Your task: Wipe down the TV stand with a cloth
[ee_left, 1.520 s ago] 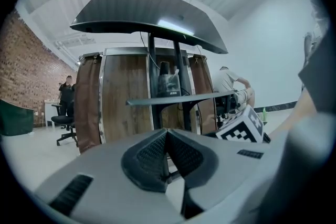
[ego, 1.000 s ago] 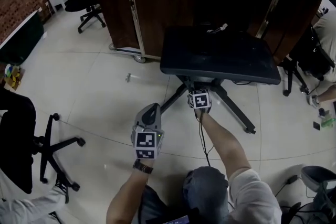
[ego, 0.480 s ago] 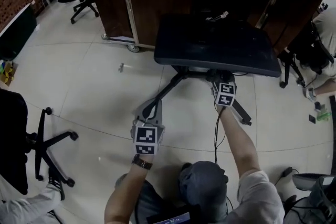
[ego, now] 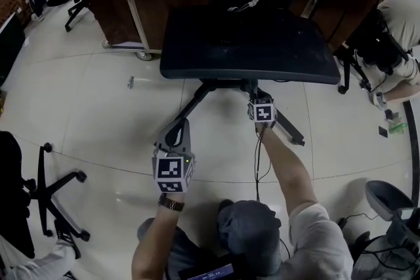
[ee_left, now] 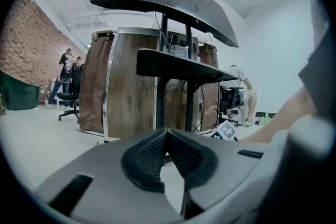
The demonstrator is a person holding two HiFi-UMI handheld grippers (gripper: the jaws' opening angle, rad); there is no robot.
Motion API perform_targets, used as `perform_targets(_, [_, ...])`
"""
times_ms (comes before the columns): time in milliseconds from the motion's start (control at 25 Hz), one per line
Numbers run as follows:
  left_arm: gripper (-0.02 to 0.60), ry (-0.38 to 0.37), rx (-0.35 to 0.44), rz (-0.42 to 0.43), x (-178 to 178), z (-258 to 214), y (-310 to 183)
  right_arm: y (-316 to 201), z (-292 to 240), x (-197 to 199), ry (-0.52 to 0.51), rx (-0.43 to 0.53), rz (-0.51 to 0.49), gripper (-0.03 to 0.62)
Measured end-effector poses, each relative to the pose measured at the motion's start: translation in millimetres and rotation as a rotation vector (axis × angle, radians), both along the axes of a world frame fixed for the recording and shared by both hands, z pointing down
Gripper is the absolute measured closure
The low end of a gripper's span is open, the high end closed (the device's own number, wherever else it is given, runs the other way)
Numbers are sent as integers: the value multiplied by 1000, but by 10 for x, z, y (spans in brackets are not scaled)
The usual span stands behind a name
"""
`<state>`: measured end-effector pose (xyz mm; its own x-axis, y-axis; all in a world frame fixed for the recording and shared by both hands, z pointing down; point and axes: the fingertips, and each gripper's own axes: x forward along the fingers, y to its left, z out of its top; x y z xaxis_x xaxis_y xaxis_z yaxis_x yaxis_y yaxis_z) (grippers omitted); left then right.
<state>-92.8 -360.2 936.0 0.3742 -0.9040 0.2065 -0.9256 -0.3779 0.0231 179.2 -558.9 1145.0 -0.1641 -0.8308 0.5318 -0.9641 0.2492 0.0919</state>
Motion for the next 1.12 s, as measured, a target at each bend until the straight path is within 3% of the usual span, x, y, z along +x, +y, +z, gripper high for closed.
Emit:
perform_targets(160, [574, -5, -44, -33, -156, 217, 45, 265, 657, 36, 0, -98, 15, 566])
perform_targets(280, [574, -40, -33, -47, -332, 225, 92, 239, 429, -165, -81, -18, -45, 566])
perform_targets(440, [574, -70, -1, -115, -773, 147, 164, -87, -59, -800, -123, 94, -181, 566])
perform_targets(680, [574, -84, -16, -182, -1227, 300, 303, -169, 284, -1994, -155, 3, -365, 566])
perform_targets(800, [574, -99, -38, -222, -1474, 432, 466, 371, 600, -2680, -204, -75, -522, 566])
perform_targets(960, [574, -93, -58, -260, -1696, 494, 569, 1458, 862, -3633, -233, -182, -810, 566])
perform_targets(1040, [574, -94, -53, -255, -1692, 490, 566, 1943, 920, -3976, -237, -226, -942, 566])
perform_targets(1120, [574, -96, -51, -242, -1661, 496, 554, 2189, 876, -4166, -251, -225, -1008, 566])
